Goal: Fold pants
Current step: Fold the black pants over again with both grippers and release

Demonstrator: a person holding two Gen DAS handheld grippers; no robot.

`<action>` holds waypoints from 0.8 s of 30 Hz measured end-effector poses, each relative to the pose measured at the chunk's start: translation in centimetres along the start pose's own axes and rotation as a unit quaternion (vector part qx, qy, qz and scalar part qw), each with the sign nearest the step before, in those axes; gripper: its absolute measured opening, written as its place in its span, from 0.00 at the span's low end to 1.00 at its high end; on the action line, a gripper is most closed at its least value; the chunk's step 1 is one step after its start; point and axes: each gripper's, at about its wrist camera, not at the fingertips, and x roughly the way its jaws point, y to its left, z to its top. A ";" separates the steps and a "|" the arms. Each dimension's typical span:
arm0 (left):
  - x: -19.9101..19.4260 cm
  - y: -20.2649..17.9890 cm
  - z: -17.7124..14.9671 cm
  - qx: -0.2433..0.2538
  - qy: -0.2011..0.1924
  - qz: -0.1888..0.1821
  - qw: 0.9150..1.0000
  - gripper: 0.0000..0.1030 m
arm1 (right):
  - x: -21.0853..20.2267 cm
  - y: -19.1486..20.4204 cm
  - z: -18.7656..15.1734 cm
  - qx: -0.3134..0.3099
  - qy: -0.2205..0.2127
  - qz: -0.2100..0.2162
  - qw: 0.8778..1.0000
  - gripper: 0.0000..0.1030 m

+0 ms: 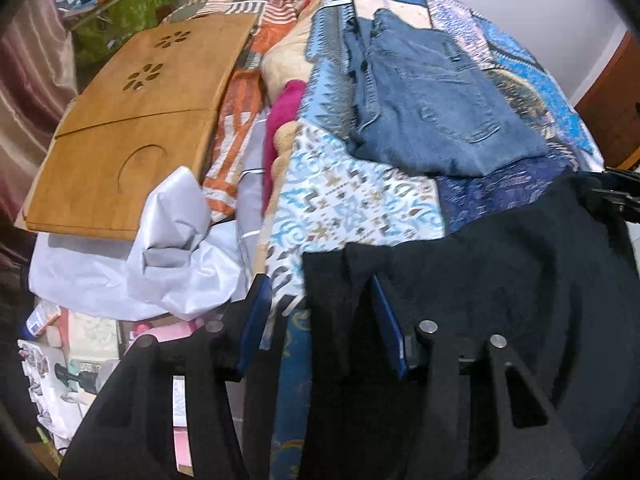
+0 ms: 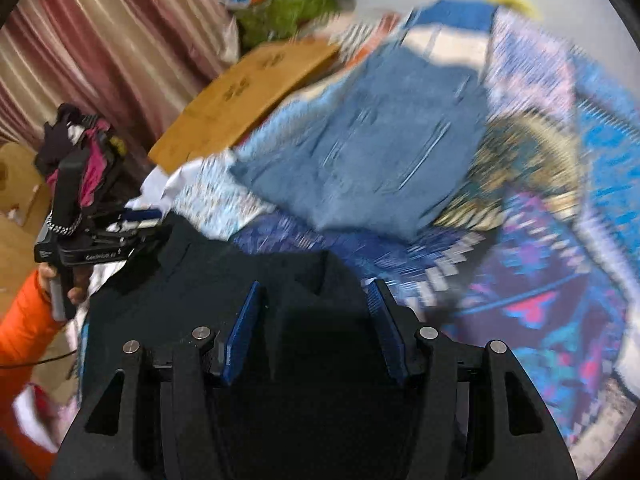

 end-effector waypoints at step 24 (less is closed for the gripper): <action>-10.6 -5.7 -0.1 0.044 -0.105 0.032 0.993 0.48 | -15.8 1.7 -6.5 0.016 -0.171 -0.163 0.972 0.49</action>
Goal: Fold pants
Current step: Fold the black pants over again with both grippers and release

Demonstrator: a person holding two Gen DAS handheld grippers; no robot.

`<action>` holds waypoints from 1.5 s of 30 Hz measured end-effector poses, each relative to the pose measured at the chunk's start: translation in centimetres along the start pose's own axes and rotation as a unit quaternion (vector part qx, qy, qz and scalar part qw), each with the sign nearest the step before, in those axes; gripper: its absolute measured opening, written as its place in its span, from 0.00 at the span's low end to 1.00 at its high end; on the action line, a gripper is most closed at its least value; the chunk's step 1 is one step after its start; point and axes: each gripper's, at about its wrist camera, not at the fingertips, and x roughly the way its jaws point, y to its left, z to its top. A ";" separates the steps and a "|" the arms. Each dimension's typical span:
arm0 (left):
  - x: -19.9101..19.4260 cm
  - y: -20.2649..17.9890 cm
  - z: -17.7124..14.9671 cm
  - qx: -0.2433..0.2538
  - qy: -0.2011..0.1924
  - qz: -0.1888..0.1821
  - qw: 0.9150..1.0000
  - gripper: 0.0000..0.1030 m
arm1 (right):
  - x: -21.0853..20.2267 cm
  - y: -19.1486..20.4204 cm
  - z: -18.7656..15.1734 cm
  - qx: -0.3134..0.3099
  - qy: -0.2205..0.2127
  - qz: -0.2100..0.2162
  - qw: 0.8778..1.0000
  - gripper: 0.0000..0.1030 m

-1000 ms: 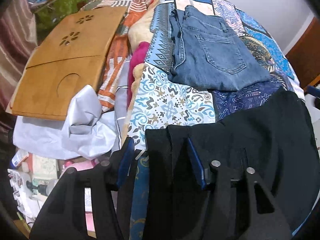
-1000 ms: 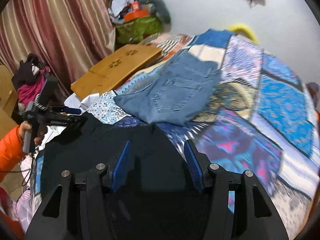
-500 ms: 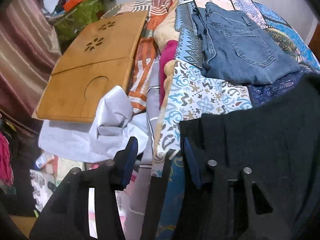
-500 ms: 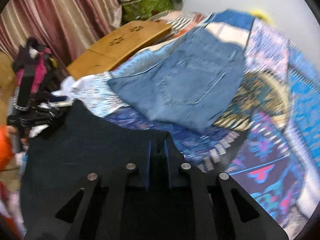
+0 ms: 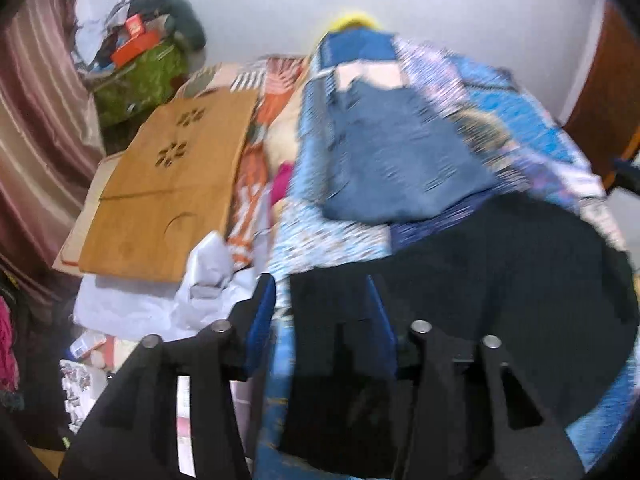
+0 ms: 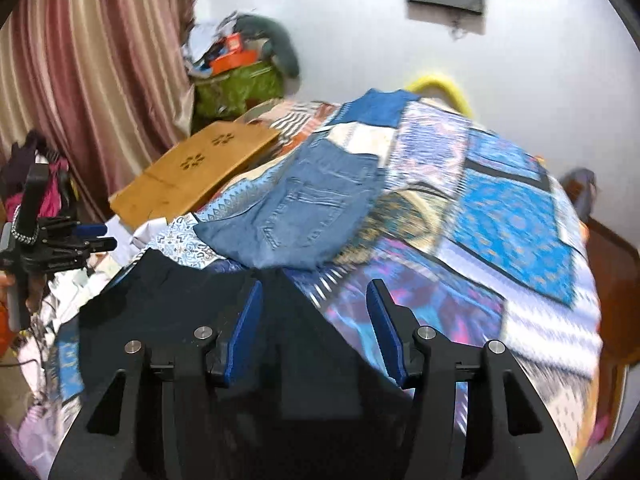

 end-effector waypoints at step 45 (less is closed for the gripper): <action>-1.4 -29.3 -3.5 0.188 0.054 -0.136 0.971 0.64 | -13.1 -12.8 -31.0 0.443 -0.027 -0.121 0.888 0.67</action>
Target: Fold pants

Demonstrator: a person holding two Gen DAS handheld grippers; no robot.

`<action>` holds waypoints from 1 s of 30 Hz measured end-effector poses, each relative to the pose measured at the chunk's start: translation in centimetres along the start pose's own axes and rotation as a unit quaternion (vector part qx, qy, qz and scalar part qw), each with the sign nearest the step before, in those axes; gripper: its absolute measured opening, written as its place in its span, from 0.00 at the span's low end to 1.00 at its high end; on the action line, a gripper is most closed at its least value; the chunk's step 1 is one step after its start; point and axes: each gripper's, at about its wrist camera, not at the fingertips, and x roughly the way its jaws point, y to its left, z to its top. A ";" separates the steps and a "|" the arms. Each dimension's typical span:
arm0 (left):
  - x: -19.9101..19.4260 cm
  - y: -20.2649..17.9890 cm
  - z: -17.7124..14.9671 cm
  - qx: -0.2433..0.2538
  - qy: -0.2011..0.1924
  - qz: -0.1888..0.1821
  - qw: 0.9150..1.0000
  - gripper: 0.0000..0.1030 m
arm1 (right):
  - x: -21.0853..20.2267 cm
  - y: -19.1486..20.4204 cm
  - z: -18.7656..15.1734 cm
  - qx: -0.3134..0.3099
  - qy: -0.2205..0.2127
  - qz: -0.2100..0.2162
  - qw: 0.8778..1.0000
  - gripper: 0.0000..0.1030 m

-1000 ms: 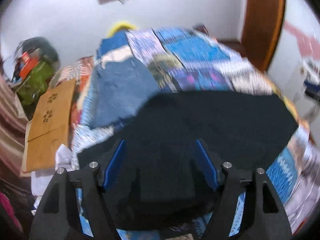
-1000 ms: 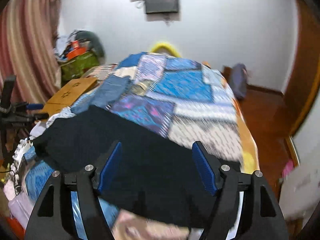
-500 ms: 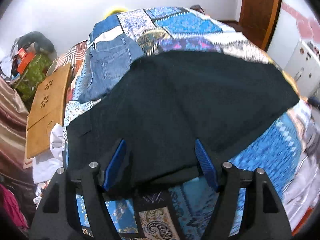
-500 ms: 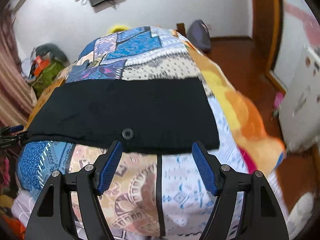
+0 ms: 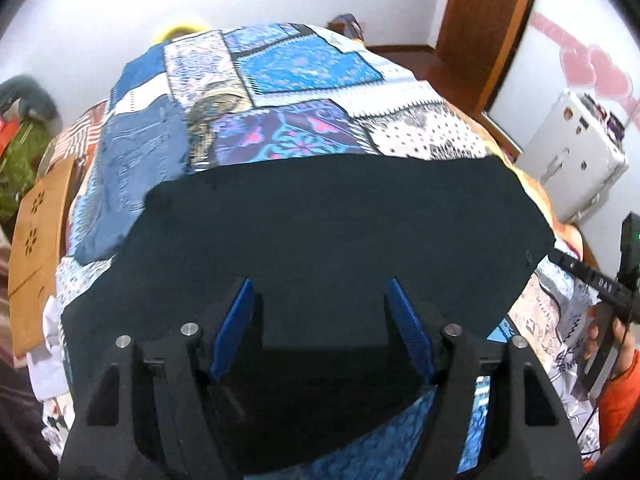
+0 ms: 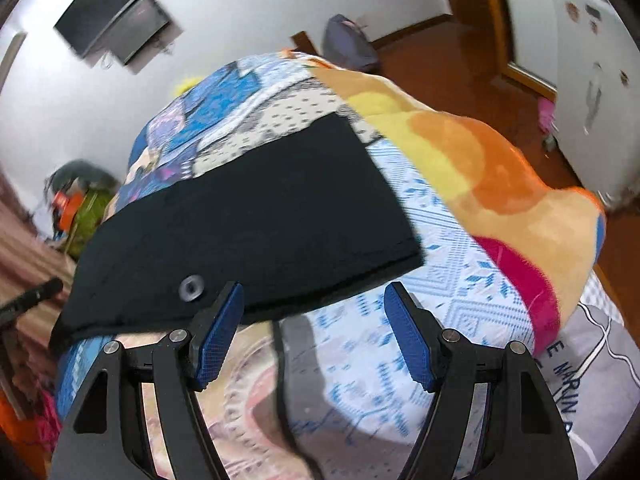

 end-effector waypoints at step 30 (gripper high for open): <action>0.7 -1.9 1.3 0.013 -0.024 0.000 1.000 0.60 | -2.9 4.8 4.7 -0.039 -0.112 0.072 0.990 0.10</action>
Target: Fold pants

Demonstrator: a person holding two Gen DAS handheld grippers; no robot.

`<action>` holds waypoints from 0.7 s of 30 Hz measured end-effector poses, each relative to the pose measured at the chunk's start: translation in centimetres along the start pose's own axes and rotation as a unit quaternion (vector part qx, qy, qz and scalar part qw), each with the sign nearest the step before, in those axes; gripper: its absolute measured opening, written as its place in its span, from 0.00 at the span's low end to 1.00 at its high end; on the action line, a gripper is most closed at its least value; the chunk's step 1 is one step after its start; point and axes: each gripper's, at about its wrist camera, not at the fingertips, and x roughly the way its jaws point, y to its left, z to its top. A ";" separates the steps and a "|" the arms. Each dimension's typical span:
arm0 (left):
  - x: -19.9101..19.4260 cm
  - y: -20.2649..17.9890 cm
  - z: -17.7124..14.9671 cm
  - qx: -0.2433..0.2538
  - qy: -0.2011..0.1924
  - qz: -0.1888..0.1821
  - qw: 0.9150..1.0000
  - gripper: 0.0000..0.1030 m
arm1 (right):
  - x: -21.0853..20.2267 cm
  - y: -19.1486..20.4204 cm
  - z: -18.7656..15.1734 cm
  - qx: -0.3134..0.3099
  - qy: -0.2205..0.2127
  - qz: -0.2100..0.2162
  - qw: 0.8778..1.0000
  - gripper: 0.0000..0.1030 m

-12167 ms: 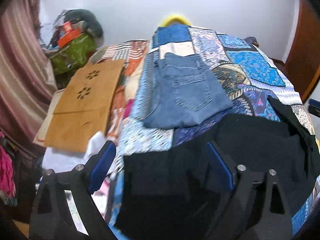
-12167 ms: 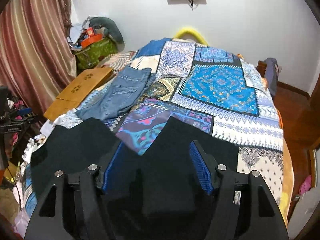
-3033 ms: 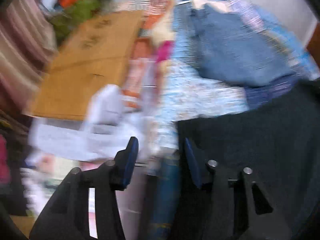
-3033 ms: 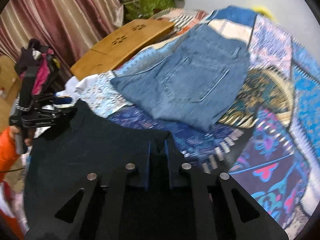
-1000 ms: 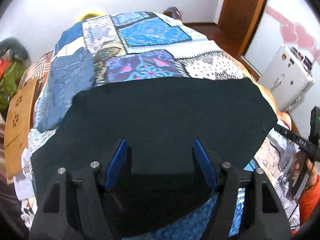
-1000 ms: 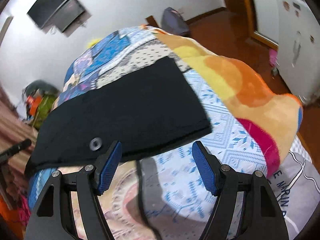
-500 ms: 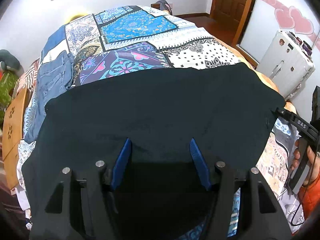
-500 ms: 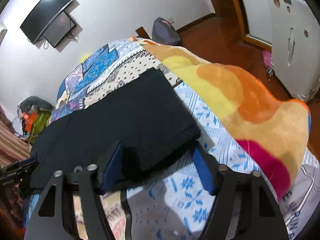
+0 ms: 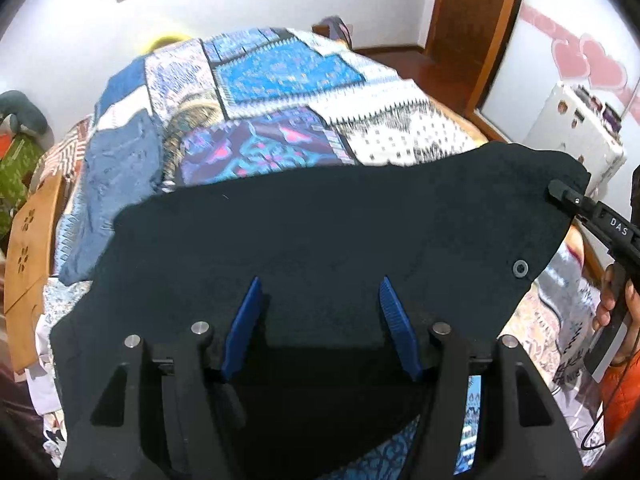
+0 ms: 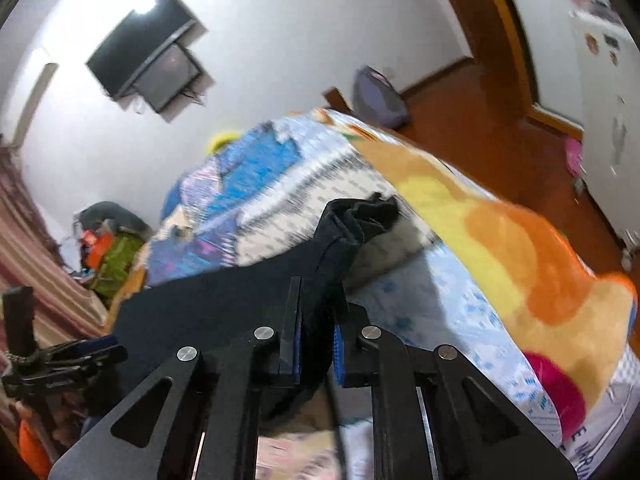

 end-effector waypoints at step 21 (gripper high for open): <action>-11.4 10.0 -4.1 -0.077 -0.131 0.057 0.987 0.81 | 6.5 18.1 -0.1 -0.169 0.032 0.150 0.974 0.10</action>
